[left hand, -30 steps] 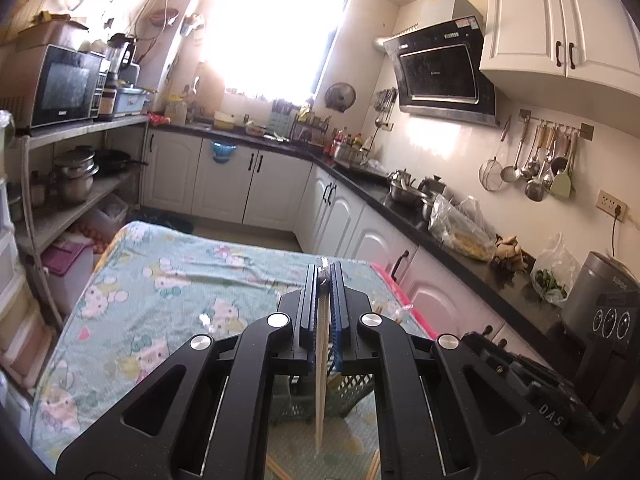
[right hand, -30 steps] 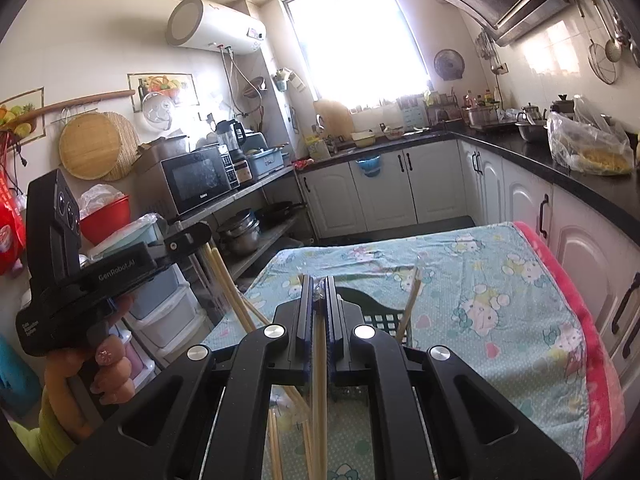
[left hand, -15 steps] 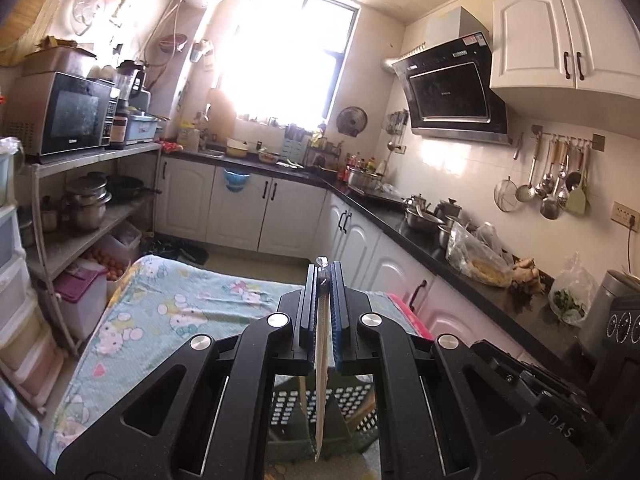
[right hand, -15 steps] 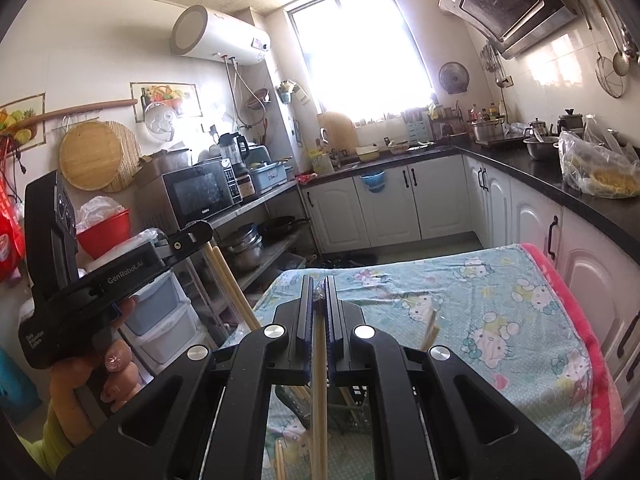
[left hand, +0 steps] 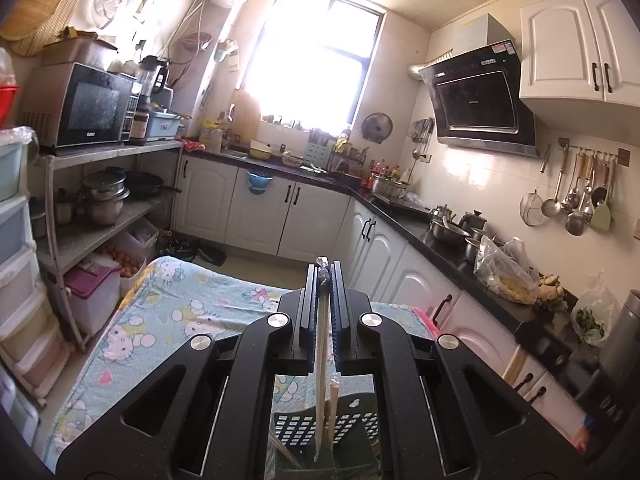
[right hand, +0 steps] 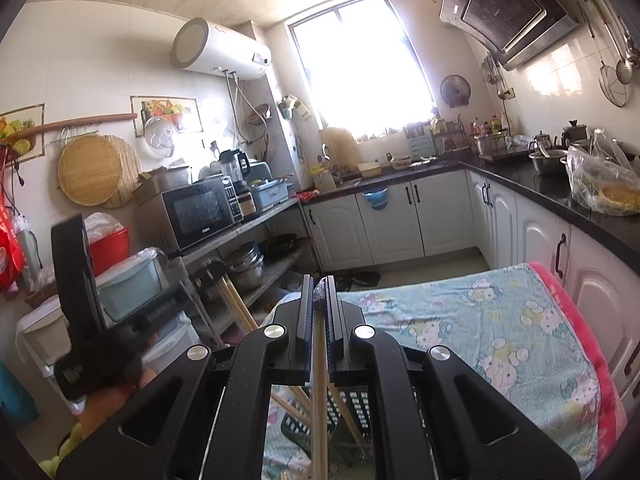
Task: Organize utensils
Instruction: 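Lower the held chopstick upright into the green caddy with the left tool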
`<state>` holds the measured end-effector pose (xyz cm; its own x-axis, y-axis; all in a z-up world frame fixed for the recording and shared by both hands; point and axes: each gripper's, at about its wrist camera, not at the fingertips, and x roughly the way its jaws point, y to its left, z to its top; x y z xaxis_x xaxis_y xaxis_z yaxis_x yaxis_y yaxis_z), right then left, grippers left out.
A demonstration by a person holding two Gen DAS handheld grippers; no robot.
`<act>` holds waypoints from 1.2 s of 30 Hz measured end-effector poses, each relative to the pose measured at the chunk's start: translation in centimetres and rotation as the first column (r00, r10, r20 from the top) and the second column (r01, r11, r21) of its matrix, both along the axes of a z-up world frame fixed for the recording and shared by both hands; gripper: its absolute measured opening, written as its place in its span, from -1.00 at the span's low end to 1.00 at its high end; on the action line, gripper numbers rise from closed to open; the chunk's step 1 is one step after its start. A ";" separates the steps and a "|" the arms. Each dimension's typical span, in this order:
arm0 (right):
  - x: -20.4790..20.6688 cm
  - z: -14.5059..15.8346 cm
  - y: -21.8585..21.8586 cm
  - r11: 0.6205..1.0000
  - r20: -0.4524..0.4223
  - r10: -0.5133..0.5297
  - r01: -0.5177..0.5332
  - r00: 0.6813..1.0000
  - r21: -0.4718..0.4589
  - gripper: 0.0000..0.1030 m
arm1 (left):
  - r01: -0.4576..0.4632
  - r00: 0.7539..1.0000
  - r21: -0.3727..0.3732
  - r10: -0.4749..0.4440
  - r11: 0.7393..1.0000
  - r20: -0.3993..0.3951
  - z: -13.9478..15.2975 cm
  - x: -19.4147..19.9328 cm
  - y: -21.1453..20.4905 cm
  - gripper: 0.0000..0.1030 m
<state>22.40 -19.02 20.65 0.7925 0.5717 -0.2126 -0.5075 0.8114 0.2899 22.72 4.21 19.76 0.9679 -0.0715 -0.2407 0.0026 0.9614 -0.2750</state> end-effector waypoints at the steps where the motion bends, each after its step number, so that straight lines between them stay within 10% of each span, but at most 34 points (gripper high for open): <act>1: 0.2 0.1 0.1 1.000 0.007 -0.008 0.008 1.000 0.000 -0.89 | -0.006 1.000 0.005 0.006 1.000 0.001 -0.2 0.2 -0.1 -0.94; 36: 6.9 -5.4 2.4 0.995 0.116 -0.086 0.090 0.990 -0.038 -0.89 | 0.047 0.999 0.048 -0.047 0.998 -0.012 -6.2 1.6 -1.7 -0.94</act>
<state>29.33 -16.61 15.27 0.8597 0.4910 -0.1408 -0.4614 0.8647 0.1984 24.36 2.48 13.54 0.9610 -0.1049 -0.2557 0.0455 0.9726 -0.2282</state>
